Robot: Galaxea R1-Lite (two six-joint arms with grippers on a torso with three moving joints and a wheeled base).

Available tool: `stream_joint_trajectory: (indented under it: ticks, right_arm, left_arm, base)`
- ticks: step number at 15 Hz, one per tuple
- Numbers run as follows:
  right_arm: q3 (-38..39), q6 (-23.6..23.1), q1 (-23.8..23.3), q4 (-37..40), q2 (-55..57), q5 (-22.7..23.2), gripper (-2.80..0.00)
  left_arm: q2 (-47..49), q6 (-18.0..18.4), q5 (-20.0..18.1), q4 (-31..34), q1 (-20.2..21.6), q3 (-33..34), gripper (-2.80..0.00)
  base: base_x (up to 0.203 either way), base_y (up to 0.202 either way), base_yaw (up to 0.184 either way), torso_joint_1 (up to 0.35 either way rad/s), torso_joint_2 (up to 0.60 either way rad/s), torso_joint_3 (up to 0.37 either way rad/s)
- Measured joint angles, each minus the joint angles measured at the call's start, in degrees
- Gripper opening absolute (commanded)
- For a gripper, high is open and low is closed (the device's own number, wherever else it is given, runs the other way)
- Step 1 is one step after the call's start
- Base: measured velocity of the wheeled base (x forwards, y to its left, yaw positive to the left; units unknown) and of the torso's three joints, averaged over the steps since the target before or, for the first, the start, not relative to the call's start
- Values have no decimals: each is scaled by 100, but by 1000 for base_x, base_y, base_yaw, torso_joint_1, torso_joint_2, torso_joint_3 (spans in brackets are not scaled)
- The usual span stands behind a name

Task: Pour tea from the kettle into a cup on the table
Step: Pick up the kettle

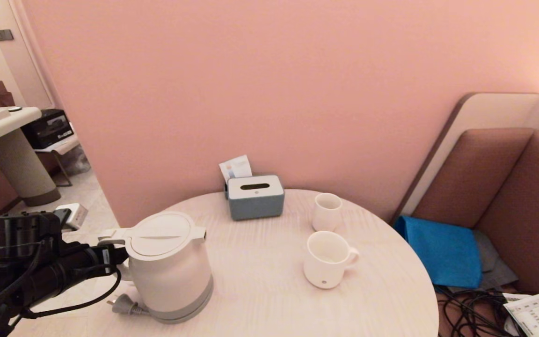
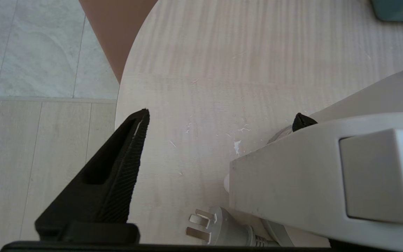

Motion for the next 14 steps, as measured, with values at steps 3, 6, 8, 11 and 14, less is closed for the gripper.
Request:
stream_joint_trajectory:
  ticks: [3,6,8,11,14]
  right_arm:
    - [-2,-2,0,2,0,-3,-280]
    - [-2,0,0,2,0,-2,-280]
    - [-2,-1,0,2,0,-1,-280]
    - [-2,-3,0,2,0,-2,-280]
    - [-2,-2,0,2,0,-1,-280]
  left_arm:
    - [-16,2,8,0,-2,-46,0]
    - [-16,27,3,-2,-6,-18,-280]
    - [1,33,-1,-5,-6,-7,-280]
    - [20,35,-17,-7,-11,-21,-280]
    - [48,25,-3,-6,-10,-33,-280]
  base:
    - [0,0,0,0,0,0]
    - [0,0,0,0,0,0]
    - [0,0,0,0,0,0]
    - [0,0,0,0,0,0]
    - [0,0,0,0,0,0]
